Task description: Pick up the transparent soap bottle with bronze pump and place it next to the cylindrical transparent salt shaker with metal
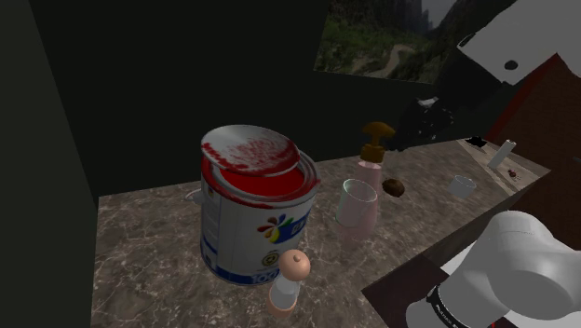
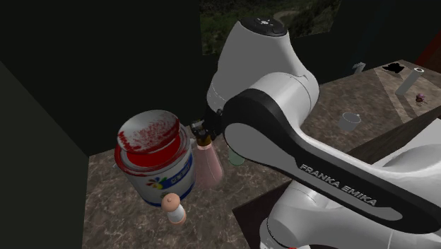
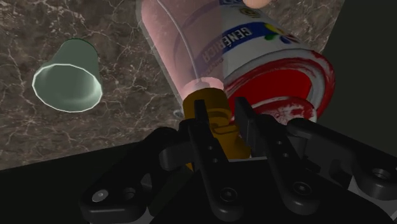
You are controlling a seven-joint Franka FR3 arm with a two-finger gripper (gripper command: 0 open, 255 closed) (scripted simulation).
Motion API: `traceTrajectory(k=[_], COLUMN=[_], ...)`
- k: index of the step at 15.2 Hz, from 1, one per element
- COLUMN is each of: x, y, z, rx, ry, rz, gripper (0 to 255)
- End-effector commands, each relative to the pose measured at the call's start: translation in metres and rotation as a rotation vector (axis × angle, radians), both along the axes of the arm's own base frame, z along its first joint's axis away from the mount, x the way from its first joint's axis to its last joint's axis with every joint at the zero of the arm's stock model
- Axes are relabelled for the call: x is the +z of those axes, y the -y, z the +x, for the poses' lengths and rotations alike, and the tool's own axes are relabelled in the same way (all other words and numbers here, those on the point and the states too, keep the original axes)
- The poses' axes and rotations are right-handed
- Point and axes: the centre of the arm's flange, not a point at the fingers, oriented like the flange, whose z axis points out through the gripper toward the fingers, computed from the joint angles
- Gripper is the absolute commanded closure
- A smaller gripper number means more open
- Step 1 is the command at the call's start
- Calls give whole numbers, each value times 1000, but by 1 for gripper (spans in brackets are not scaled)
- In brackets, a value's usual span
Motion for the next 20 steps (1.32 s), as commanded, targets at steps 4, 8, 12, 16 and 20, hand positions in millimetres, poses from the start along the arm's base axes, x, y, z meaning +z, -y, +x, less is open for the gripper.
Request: traceTrajectory(k=[4,8,12,16,20], x=[-27,-48,-69,-90,-111], y=[0,0,0,0,0], z=[1,1,1,1,1], rx=[0,0,0,0,0], ry=[1,1,1,1,1], rz=[0,0,0,0,0], gripper=[255,255,255,255,255])
